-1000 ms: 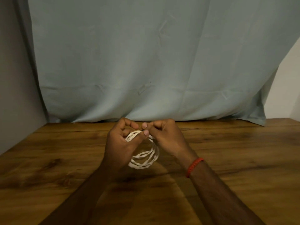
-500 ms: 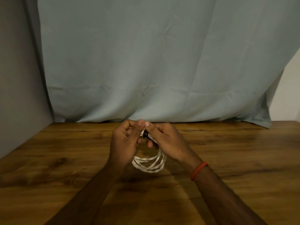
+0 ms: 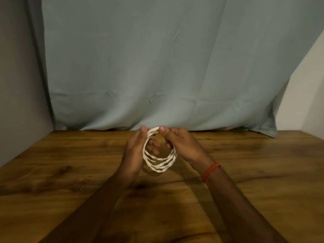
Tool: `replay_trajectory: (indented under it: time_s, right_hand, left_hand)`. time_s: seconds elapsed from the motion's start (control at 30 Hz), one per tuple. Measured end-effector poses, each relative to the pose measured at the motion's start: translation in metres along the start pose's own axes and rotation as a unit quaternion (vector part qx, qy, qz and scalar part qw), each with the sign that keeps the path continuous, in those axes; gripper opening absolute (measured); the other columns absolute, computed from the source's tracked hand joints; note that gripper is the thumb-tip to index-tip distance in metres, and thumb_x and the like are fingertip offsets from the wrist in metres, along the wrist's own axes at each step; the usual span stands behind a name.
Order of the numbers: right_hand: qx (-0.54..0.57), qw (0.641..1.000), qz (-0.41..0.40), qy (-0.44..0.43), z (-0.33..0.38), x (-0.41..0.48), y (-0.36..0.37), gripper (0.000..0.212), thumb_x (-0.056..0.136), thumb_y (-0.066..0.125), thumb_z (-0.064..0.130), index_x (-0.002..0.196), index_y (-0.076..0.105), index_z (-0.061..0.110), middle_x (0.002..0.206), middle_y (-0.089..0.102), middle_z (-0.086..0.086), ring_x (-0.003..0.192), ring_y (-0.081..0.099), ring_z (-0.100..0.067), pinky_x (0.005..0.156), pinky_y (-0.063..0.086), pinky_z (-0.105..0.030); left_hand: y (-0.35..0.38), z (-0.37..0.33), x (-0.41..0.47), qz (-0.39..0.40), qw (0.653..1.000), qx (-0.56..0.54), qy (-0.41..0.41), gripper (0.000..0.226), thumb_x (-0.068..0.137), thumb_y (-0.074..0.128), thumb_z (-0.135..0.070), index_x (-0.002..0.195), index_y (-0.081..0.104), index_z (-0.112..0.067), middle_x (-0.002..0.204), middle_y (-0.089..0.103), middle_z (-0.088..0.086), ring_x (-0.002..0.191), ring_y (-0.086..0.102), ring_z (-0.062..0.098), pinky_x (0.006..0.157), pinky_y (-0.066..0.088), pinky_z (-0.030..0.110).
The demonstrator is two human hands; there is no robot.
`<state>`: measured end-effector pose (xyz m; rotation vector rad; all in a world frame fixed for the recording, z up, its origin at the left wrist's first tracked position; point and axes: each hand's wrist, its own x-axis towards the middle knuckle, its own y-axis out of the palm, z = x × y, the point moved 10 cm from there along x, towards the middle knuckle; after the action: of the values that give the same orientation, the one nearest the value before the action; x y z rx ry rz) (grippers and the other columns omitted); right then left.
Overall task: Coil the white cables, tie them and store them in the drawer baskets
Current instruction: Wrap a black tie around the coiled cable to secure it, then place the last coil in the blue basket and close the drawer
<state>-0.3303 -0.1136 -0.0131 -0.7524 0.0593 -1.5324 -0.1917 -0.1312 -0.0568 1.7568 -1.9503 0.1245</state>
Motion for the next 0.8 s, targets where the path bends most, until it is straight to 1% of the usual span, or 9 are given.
replay_trajectory:
  time_s: [0.07,0.17,0.27,0.33,0.4,0.5,0.6,0.7,0.8]
  right_hand:
    - [0.004,1.0,-0.015,0.007,0.0,-0.009,-0.012,0.05,0.098,0.055,0.048,0.06,0.056,0.016,0.054,0.054,0.003,0.052,0.048,-0.009,0.063,0.038,-0.034]
    - [-0.006,0.999,-0.041,0.02,0.002,-0.026,-0.037,0.052,0.099,0.054,0.046,0.057,0.053,0.017,0.054,0.052,0.002,0.049,0.046,-0.006,0.06,0.036,-0.031]
    - [0.015,0.995,-0.082,0.05,0.001,-0.05,-0.071,0.051,0.099,0.053,0.047,0.061,0.052,0.014,0.055,0.049,0.002,0.049,0.044,-0.005,0.055,0.035,-0.026]
    - [0.027,0.991,-0.111,0.073,0.001,-0.065,-0.091,0.052,0.099,0.053,0.049,0.059,0.052,0.015,0.051,0.048,0.006,0.046,0.042,-0.003,0.051,0.033,-0.022]
    - [0.059,0.984,-0.149,0.082,0.005,-0.08,-0.11,0.052,0.099,0.053,0.049,0.06,0.051,0.014,0.052,0.046,0.004,0.045,0.04,-0.005,0.051,0.032,-0.023]
    - [0.045,0.981,-0.179,0.062,0.021,-0.098,-0.136,0.048,0.1,0.052,0.049,0.067,0.051,0.014,0.06,0.043,-0.003,0.055,0.04,-0.013,0.057,0.031,-0.03]
    - [0.029,0.984,-0.163,0.07,0.027,-0.121,-0.157,0.049,0.1,0.051,0.05,0.066,0.049,0.014,0.06,0.043,-0.003,0.058,0.041,-0.014,0.062,0.033,-0.033]
    - [0.004,0.982,-0.158,0.102,0.018,-0.15,-0.181,0.052,0.1,0.05,0.052,0.062,0.053,0.016,0.057,0.052,0.002,0.055,0.047,-0.012,0.062,0.039,-0.031]
    - [-0.028,0.978,-0.148,0.145,0.008,-0.184,-0.208,0.056,0.098,0.05,0.057,0.078,0.068,0.008,0.076,0.072,-0.005,0.071,0.067,-0.021,0.073,0.052,-0.038]
  left_hand:
    - [0.015,-0.002,-0.008,0.054,0.998,0.032,0.008,0.058,0.084,0.064,-0.06,0.109,0.07,-0.008,0.079,0.071,0.02,0.069,0.064,0.033,0.07,0.051,0.042]
    - [0.032,-0.007,-0.018,0.111,0.992,0.063,0.011,0.047,0.079,0.073,-0.044,0.11,0.066,-0.008,0.081,0.073,0.014,0.072,0.069,0.022,0.067,0.055,0.031]
    - [0.052,-0.008,-0.028,0.167,0.984,0.041,-0.035,0.04,0.077,0.078,-0.023,0.112,0.066,-0.009,0.097,0.077,0.013,0.085,0.074,0.021,0.074,0.059,0.028]
    - [0.068,-0.008,-0.037,0.176,0.982,0.0,-0.066,0.05,0.071,0.086,-0.03,0.113,0.068,-0.007,0.105,0.076,0.019,0.092,0.074,0.028,0.082,0.061,0.035]
    - [0.089,-0.01,-0.047,0.148,0.982,-0.055,-0.103,0.055,0.074,0.085,-0.038,0.115,0.068,-0.005,0.104,0.074,0.023,0.092,0.072,0.033,0.082,0.061,0.04]
    - [0.12,-0.01,-0.068,0.108,0.979,-0.097,-0.146,0.038,0.087,0.065,-0.031,0.115,0.067,-0.005,0.097,0.076,0.02,0.082,0.075,0.028,0.068,0.063,0.039]
    - [0.143,-0.009,-0.089,0.096,0.977,-0.098,-0.163,0.028,0.091,0.062,-0.031,0.105,0.069,-0.008,0.084,0.076,0.011,0.067,0.074,0.02,0.058,0.062,0.035]
    - [0.167,-0.011,-0.109,0.111,0.974,-0.097,-0.172,0.02,0.094,0.062,-0.027,0.098,0.068,-0.008,0.076,0.075,0.007,0.058,0.071,0.017,0.05,0.059,0.03]
    - [0.197,-0.006,-0.132,0.142,0.969,-0.081,-0.187,0.025,0.086,0.067,-0.031,0.097,0.068,-0.008,0.075,0.075,0.006,0.058,0.071,0.018,0.051,0.059,0.029]
